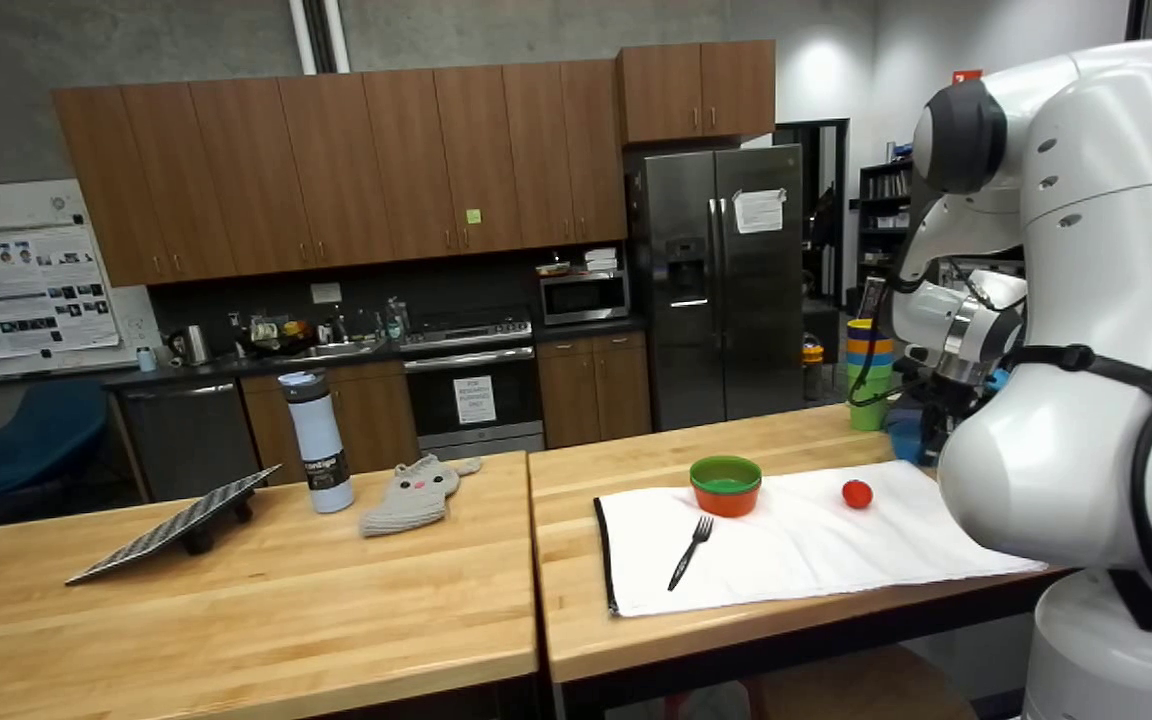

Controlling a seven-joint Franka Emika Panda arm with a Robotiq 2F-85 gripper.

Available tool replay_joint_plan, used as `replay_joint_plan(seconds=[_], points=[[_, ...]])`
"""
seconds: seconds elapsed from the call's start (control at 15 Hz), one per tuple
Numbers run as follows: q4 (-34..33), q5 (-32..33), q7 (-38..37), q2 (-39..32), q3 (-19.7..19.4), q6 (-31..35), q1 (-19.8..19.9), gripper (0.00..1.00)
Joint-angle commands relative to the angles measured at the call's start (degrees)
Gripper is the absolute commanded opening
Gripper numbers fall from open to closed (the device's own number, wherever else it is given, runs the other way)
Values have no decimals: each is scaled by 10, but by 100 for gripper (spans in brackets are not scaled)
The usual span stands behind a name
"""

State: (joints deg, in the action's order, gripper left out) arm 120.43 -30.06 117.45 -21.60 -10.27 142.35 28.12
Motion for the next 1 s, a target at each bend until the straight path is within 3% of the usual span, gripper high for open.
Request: replay_joint_plan(seconds=[0.0, 0.67, 0.93], points=[[24, 33, -2, 37, 8, 9, -10, 0], [124, 115, 27, 148, 26, 76, -81, 1], [158, 114, 59, 177, 37, 77, -109, 1]])
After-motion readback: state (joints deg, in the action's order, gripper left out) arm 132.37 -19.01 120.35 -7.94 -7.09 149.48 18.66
